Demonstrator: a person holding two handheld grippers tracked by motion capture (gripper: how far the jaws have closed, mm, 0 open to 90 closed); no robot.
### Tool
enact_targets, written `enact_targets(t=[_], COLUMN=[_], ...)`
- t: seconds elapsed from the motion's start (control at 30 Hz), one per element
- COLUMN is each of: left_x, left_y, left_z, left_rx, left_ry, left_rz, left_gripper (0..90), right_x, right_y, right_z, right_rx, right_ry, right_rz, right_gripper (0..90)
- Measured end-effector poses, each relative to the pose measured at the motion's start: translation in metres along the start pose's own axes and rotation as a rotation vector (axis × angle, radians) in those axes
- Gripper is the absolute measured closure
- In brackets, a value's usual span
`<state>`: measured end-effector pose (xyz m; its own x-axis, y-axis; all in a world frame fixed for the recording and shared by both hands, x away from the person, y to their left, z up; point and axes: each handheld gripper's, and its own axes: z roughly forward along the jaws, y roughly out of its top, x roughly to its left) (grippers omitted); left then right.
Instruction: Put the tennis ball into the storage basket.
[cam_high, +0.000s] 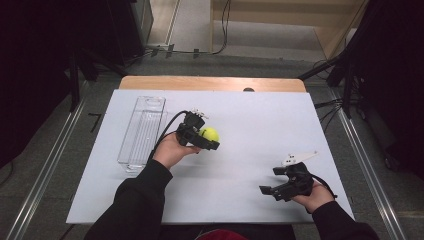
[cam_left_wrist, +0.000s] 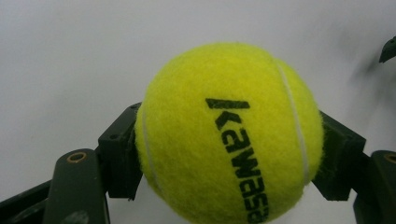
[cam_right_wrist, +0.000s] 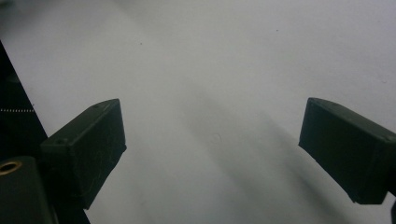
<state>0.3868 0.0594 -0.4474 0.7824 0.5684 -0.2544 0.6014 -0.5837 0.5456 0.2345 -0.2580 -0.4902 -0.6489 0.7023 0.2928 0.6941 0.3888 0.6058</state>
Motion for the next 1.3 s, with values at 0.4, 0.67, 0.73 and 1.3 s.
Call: enact_targets(t=[0.4, 0.67, 0.73, 1.3], left_x=[-0.002, -0.001, -0.001, 0.0], left_y=[0.001, 0.002, 0.002, 0.004], left_z=[-0.009, -0.016, -0.017, -0.032], left_rx=[0.021, 0.025, 0.025, 0.041], left_ry=[-0.016, -0.025, -0.026, -0.04], left_rz=[0.018, 0.026, 0.026, 0.023], left_gripper=[26.4, 26.4, 26.4, 26.4], right_x=[0.0, 0.0, 0.0, 0.0], right_y=[0.0, 0.0, 0.0, 0.0], right_z=[0.0, 0.0, 0.0, 0.0], right_rx=[-0.002, -0.004, -0.004, -0.002], right_ry=[0.0, 0.0, -0.001, -0.001], right_rz=[0.0, -0.001, -0.001, -0.003], right_gripper=[5.3, 5.3, 5.3, 5.3])
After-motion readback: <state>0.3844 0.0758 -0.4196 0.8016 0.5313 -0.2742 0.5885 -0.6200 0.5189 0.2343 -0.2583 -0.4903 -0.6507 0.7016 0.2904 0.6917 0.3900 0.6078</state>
